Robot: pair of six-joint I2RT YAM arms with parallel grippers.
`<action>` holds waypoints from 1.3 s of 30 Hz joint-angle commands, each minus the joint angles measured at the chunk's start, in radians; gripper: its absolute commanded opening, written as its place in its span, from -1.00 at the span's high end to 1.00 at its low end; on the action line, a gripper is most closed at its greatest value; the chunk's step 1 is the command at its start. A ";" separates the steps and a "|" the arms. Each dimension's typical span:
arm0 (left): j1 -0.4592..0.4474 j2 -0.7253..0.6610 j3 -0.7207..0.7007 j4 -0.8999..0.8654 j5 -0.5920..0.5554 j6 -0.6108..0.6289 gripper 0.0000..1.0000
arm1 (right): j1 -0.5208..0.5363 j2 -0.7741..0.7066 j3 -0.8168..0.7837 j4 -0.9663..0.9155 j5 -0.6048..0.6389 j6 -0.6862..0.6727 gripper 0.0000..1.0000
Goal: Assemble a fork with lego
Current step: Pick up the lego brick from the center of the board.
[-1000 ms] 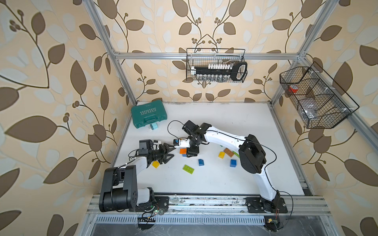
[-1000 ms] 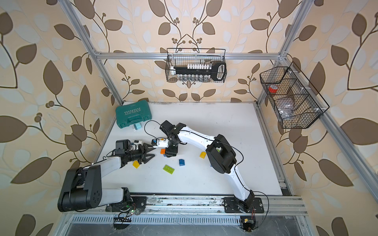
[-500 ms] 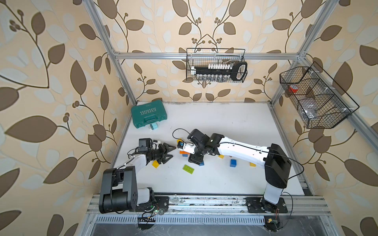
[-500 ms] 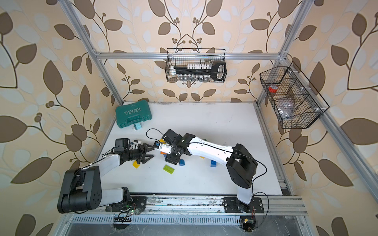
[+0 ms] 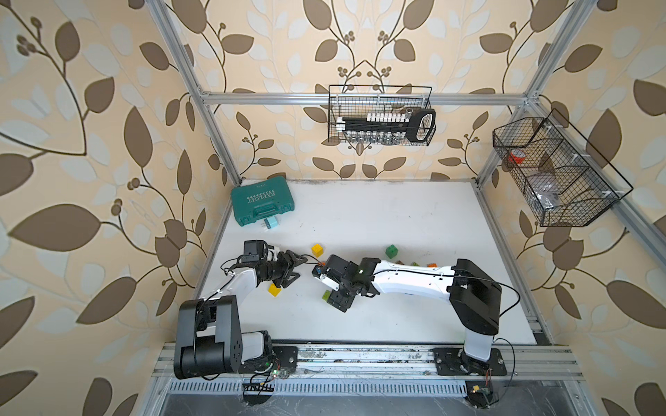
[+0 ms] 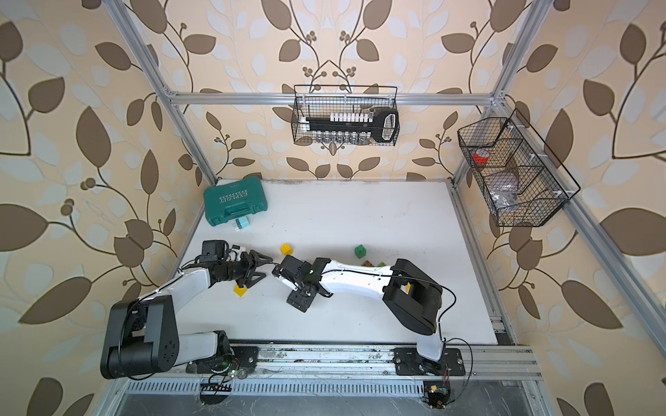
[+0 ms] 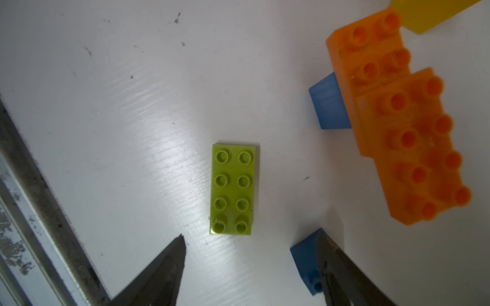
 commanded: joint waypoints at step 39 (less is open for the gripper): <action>0.059 -0.011 0.023 -0.017 -0.020 0.036 -0.40 | 0.020 0.173 0.047 -0.046 0.029 0.058 0.15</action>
